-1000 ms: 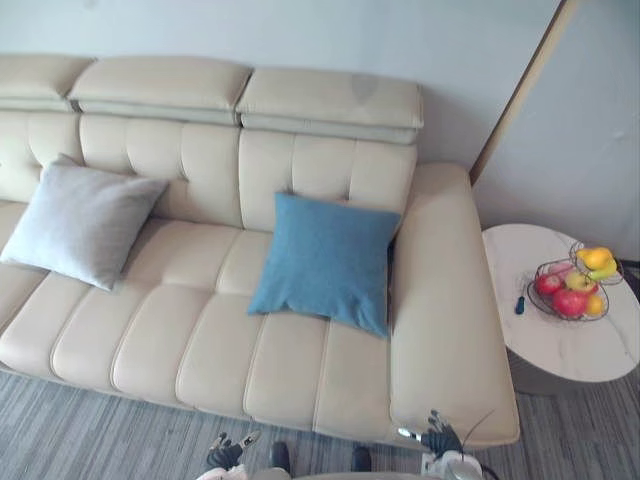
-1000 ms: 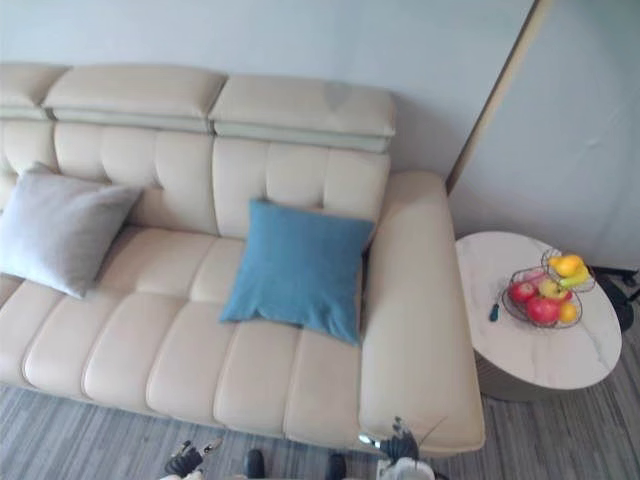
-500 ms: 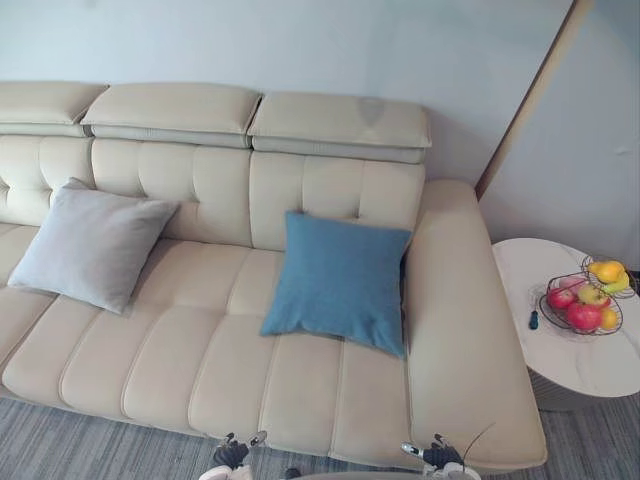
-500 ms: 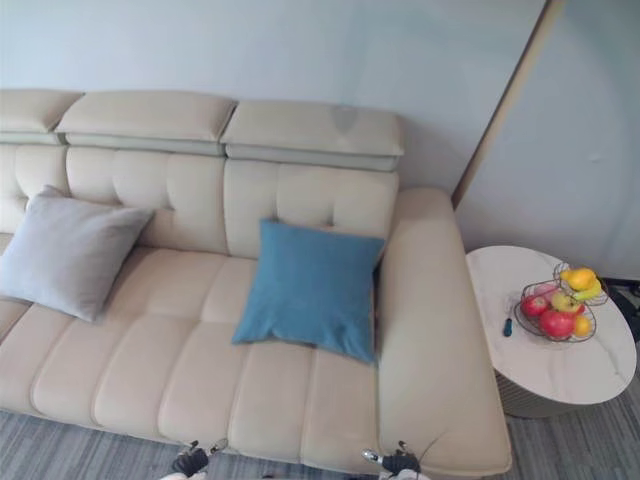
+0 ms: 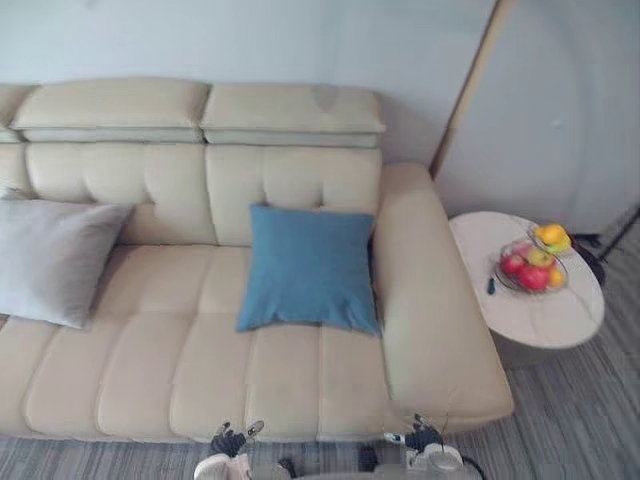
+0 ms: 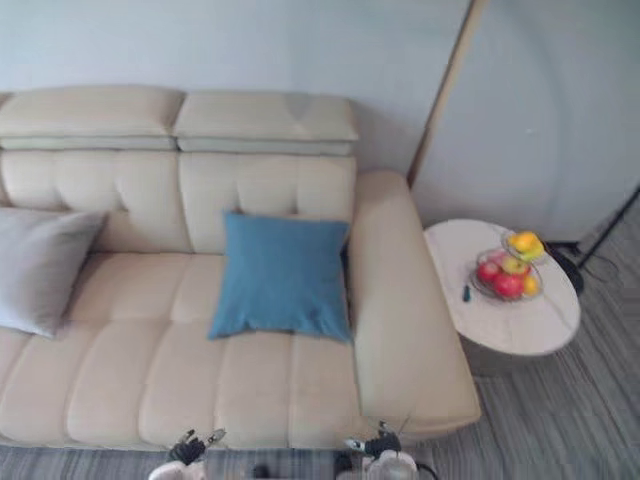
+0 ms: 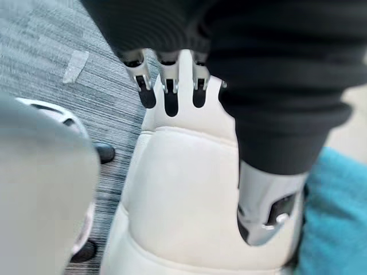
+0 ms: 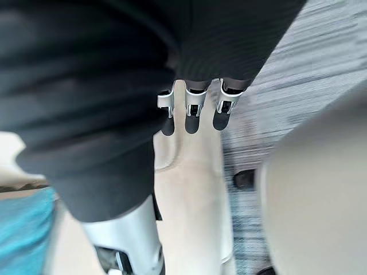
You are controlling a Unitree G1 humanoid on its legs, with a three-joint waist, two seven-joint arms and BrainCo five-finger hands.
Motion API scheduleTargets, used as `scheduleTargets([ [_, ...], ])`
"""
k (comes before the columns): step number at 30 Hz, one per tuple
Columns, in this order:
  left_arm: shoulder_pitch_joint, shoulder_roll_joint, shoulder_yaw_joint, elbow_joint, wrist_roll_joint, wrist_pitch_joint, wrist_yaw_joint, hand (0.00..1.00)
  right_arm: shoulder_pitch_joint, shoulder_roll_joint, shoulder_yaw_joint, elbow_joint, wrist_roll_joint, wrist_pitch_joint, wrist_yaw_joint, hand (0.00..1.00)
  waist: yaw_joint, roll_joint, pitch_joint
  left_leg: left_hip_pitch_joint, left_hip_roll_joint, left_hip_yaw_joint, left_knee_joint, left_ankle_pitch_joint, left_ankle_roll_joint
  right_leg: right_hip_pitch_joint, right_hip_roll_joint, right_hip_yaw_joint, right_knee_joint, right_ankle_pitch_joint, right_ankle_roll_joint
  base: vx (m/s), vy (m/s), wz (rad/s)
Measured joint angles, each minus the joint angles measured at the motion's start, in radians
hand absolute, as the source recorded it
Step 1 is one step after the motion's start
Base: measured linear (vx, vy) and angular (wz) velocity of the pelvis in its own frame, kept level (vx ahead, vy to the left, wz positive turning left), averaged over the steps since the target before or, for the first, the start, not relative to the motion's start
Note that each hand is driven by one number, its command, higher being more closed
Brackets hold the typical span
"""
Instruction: Pick up cushions and gather them together orderly.
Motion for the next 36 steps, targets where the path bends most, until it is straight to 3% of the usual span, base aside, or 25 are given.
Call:
scheduleTargets([
  [2, -0.011, -0.013, 0.003, -0.014, 0.000, 0.000, 0.001, 0.00, -0.009, 0.007, -0.012, -0.027, -0.005, 0.002, -0.007, 0.00, 0.009, 0.018, 0.015, -0.022, 0.045, 0.016, 0.029, -0.005, 0.008, -0.070, -0.025, -0.113, 0.250, -0.071, -0.057, -0.03, -0.031, -0.24],
  [3, -0.012, -0.019, 0.001, -0.018, 0.000, 0.001, 0.001, 0.00, -0.009, 0.020, -0.012, -0.030, -0.006, 0.000, -0.008, 0.00, 0.009, 0.027, 0.019, -0.021, 0.063, 0.009, 0.057, -0.005, 0.007, -0.069, -0.070, -0.132, 0.470, -0.106, -0.045, -0.01, -0.057, -0.06],
  [4, -0.010, -0.016, 0.001, -0.023, 0.000, 0.001, 0.000, 0.00, -0.008, 0.025, -0.011, -0.030, -0.006, 0.000, -0.007, 0.00, 0.008, 0.021, 0.016, -0.024, 0.065, 0.008, 0.067, -0.005, 0.007, -0.057, -0.092, -0.126, 0.523, -0.110, -0.041, -0.01, -0.131, 0.07],
  [6, 0.002, -0.011, 0.004, -0.052, 0.000, 0.000, 0.001, 0.00, 0.002, 0.032, -0.003, -0.029, -0.007, 0.000, -0.007, 0.00, 0.009, -0.018, -0.009, -0.057, 0.064, -0.002, 0.126, -0.005, 0.007, 0.004, -0.166, -0.078, 0.657, -0.116, -0.013, -0.07, -0.211, 0.15],
  [7, 0.006, -0.008, 0.005, -0.060, 0.000, 0.000, 0.001, 0.00, -0.001, 0.031, -0.004, -0.029, -0.007, -0.001, -0.007, 0.00, 0.012, -0.027, -0.015, -0.077, 0.070, -0.007, 0.153, -0.004, 0.006, 0.045, -0.179, -0.059, 0.648, -0.113, -0.008, -0.14, -0.315, 0.04],
  [8, 0.008, -0.008, 0.009, -0.070, 0.000, -0.001, 0.003, 0.00, -0.021, 0.022, -0.006, -0.028, -0.009, -0.001, -0.008, 0.00, 0.026, -0.032, -0.020, -0.109, 0.088, -0.010, 0.200, -0.004, 0.005, 0.105, -0.177, -0.043, 0.536, -0.146, 0.054, -0.23, -0.395, -0.17],
  [9, 0.010, -0.020, 0.018, -0.070, -0.007, 0.000, 0.004, 0.00, -0.032, 0.011, -0.011, -0.029, -0.009, -0.002, -0.015, 0.00, 0.037, -0.009, -0.028, -0.128, 0.114, -0.018, 0.211, 0.011, -0.016, 0.149, -0.146, -0.072, 0.429, -0.194, 0.075, -0.24, -0.315, -0.32],
  [10, 0.013, -0.032, 0.023, -0.071, -0.011, -0.001, 0.005, 0.00, -0.037, 0.003, -0.012, -0.029, -0.008, -0.002, -0.019, 0.00, 0.046, 0.010, -0.030, -0.132, 0.129, -0.020, 0.203, 0.020, -0.029, 0.163, -0.132, -0.084, 0.385, -0.207, 0.078, -0.26, -0.272, -0.32],
  [11, 0.018, -0.051, 0.019, -0.068, -0.020, -0.001, 0.013, 0.00, -0.045, -0.016, -0.011, -0.029, -0.008, -0.002, -0.027, 0.00, 0.052, 0.040, -0.034, -0.146, 0.154, -0.026, 0.178, 0.047, -0.068, 0.182, -0.105, -0.119, 0.319, -0.234, 0.067, -0.20, -0.195, -0.16],
  [12, 0.017, -0.051, 0.011, -0.064, -0.021, -0.001, 0.016, 0.00, -0.048, -0.023, -0.010, -0.029, -0.008, -0.002, -0.029, 0.00, 0.052, 0.044, -0.033, -0.151, 0.161, -0.035, 0.164, 0.060, -0.084, 0.183, -0.095, -0.131, 0.302, -0.246, 0.064, -0.26, -0.270, 0.09],
  [14, 0.016, -0.050, -0.031, -0.057, -0.024, -0.001, 0.020, 0.00, -0.050, -0.040, -0.010, -0.025, -0.009, 0.000, -0.035, 0.00, 0.047, 0.078, -0.014, -0.158, 0.182, -0.070, 0.075, 0.170, -0.102, 0.181, -0.050, -0.186, 0.272, -0.263, 0.058, -0.31, -0.324, 0.32],
  [15, 0.017, -0.051, -0.035, -0.056, -0.027, -0.001, 0.022, 0.00, -0.049, -0.040, -0.011, -0.025, -0.009, 0.001, -0.037, 0.00, 0.045, 0.083, -0.011, -0.155, 0.184, -0.080, 0.045, 0.210, -0.103, 0.178, -0.040, -0.197, 0.274, -0.263, 0.058, -0.35, -0.356, 0.43],
  [16, 0.019, -0.050, -0.045, -0.056, -0.030, -0.002, 0.022, 0.00, -0.050, -0.041, -0.011, -0.025, -0.008, 0.003, -0.041, 0.00, 0.038, 0.079, -0.009, -0.146, 0.174, -0.120, -0.053, 0.336, -0.118, 0.159, -0.030, -0.224, 0.282, -0.260, 0.054, -0.23, -0.264, 0.41],
  [17, 0.012, -0.048, -0.039, -0.063, -0.036, -0.003, 0.021, 0.00, -0.054, -0.028, -0.020, -0.026, -0.009, 0.002, -0.045, 0.00, 0.030, 0.070, -0.003, -0.157, 0.167, -0.175, -0.011, 0.299, -0.146, 0.145, -0.037, -0.251, 0.281, -0.255, 0.040, -0.25, -0.290, 0.27],
  [18, 0.014, -0.049, -0.032, -0.064, -0.038, -0.002, 0.022, 0.00, -0.057, -0.024, -0.024, -0.026, -0.008, 0.001, -0.047, 0.00, 0.031, 0.067, -0.002, -0.165, 0.162, -0.198, 0.051, 0.240, -0.139, 0.136, -0.038, -0.260, 0.284, -0.255, 0.016, -0.14, -0.139, -0.23],
  [19, 0.015, -0.049, -0.022, -0.064, -0.038, -0.001, 0.023, 0.00, -0.061, -0.021, -0.026, -0.027, -0.009, 0.001, -0.051, 0.00, 0.037, 0.062, 0.001, -0.163, 0.146, -0.236, 0.159, 0.128, -0.130, 0.113, -0.046, -0.258, 0.296, -0.259, -0.017, -0.14, -0.052, -0.72],
  [20, 0.015, -0.051, -0.013, -0.064, -0.038, -0.001, 0.022, 0.00, -0.058, -0.022, -0.026, -0.028, -0.009, 0.001, -0.052, 0.00, 0.037, 0.061, 0.001, -0.155, 0.135, -0.264, 0.252, 0.041, -0.132, 0.095, -0.050, -0.249, 0.294, -0.259, -0.020, -0.14, -0.015, -0.88],
  [22, 0.014, -0.053, -0.005, -0.063, -0.038, 0.000, 0.021, 0.00, -0.059, -0.021, -0.026, -0.029, -0.009, 0.000, -0.052, 0.00, 0.037, 0.061, 0.001, -0.142, 0.128, -0.287, 0.338, -0.033, -0.130, 0.086, -0.050, -0.243, 0.285, -0.259, -0.025, -0.11, 0.066, -0.79],
  [23, 0.015, -0.055, -0.004, -0.055, -0.038, 0.000, 0.020, 0.00, -0.034, -0.021, -0.028, -0.029, -0.009, 0.001, -0.052, 0.00, 0.024, 0.062, 0.001, -0.122, 0.117, -0.322, 0.385, -0.101, -0.122, 0.070, -0.048, -0.228, 0.286, -0.259, -0.026, -0.13, 0.131, -0.57],
  [24, 0.014, -0.056, -0.004, -0.054, -0.038, 0.000, 0.020, 0.00, -0.022, -0.021, -0.030, -0.028, -0.009, 0.002, -0.052, 0.00, 0.019, 0.066, 0.000, -0.121, 0.111, -0.334, 0.377, -0.106, -0.124, 0.066, -0.045, -0.226, 0.286, -0.260, -0.026, -0.20, 0.189, -0.34],
  [26, 0.011, -0.052, -0.010, -0.055, -0.039, 0.000, 0.019, 0.00, 0.009, -0.009, -0.050, -0.024, -0.009, 0.017, -0.047, 0.00, -0.013, 0.041, -0.023, -0.064, 0.073, -0.335, 0.190, -0.115, -0.132, 0.037, -0.055, -0.203, 0.240, -0.240, -0.011, -0.22, 0.180, 0.04],
  [29, 0.006, -0.048, -0.017, -0.059, -0.038, 0.000, 0.020, 0.00, 0.018, 0.020, -0.069, -0.017, -0.009, 0.019, -0.043, 0.00, -0.015, 0.013, -0.033, -0.055, 0.039, -0.316, 0.101, -0.065, -0.122, 0.028, -0.073, -0.186, 0.167, -0.169, -0.004, -0.17, 0.162, -0.11],
  [31, 0.008, -0.048, -0.018, -0.054, -0.038, 0.000, 0.020, 0.00, 0.022, 0.027, -0.067, -0.015, -0.008, 0.018, -0.041, 0.00, -0.016, 0.028, -0.031, -0.054, 0.030, -0.304, 0.107, -0.064, -0.114, 0.028, -0.081, -0.167, 0.146, -0.142, 0.009, -0.16, 0.133, -0.22],
  [32, 0.007, -0.049, -0.018, -0.047, -0.037, 0.000, 0.020, 0.00, 0.023, 0.027, -0.067, -0.015, -0.007, 0.019, -0.041, 0.00, -0.017, 0.020, -0.045, -0.054, 0.025, -0.294, 0.103, -0.061, -0.108, 0.028, -0.084, -0.158, 0.129, -0.129, 0.008, -0.13, 0.103, -0.28],
  [36, -0.009, -0.049, -0.017, -0.026, -0.035, 0.000, 0.020, 0.00, 0.021, 0.029, -0.059, -0.014, -0.005, 0.018, -0.036, 0.00, -0.017, 0.029, -0.044, -0.053, 0.033, -0.212, 0.098, -0.070, -0.103, -0.015, -0.068, -0.077, 0.097, -0.073, 0.001, -0.12, 0.066, -0.56],
])
